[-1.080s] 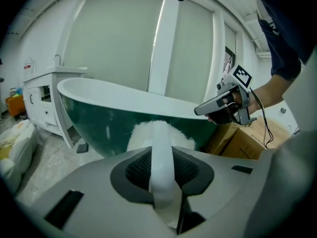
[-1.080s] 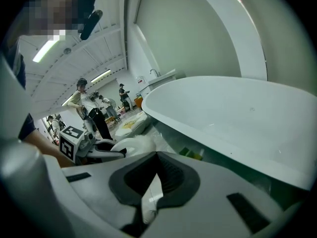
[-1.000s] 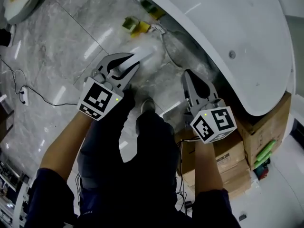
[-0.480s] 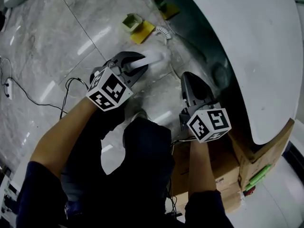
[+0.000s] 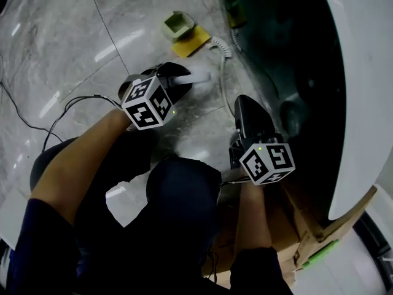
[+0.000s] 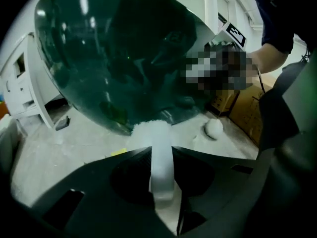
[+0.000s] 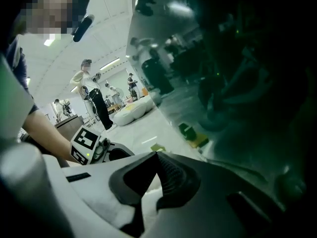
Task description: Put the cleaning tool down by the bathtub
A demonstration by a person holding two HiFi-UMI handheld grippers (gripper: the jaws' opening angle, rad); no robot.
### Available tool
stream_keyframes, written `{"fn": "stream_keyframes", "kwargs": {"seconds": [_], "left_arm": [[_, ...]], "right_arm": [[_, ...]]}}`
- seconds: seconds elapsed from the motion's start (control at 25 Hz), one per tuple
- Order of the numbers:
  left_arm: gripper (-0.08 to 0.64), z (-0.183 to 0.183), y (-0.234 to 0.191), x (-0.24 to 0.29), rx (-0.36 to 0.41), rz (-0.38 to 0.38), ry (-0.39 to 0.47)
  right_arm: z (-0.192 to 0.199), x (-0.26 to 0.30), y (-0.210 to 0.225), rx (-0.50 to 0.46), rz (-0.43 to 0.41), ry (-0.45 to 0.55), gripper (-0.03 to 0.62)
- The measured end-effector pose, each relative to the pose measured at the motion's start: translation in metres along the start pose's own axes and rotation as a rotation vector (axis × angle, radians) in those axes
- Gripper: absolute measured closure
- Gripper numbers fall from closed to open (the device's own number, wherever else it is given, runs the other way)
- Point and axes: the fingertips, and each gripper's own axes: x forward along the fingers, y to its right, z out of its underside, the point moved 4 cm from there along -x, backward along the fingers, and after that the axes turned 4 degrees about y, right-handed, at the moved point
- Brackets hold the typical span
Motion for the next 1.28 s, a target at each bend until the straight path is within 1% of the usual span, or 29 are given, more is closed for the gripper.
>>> {"fn": "stream_keyframes", "kwargs": {"seconds": [0.24, 0.4, 0.68, 1.28], "left_arm": [[0.454, 0.042, 0.006, 0.041, -0.005, 0.001, -0.031], [0.454, 0.066, 0.013, 0.064, 0.013, 0.017, -0.071], [0.453, 0.098, 0.02, 0.089, 0.026, 0.03, -0.141], [0.453, 0.116, 0.022, 0.122, 0.023, 0.018, -0.208]], "right_arm": [[0.029, 0.017, 0.014, -0.024, -0.005, -0.009, 0.588], [0.045, 0.018, 0.021, -0.033, 0.004, -0.028, 0.588], [0.054, 0.019, 0.029, -0.049, 0.014, -0.039, 0.588], [0.068, 0.018, 0.042, -0.035, 0.023, -0.049, 0.588]]}}
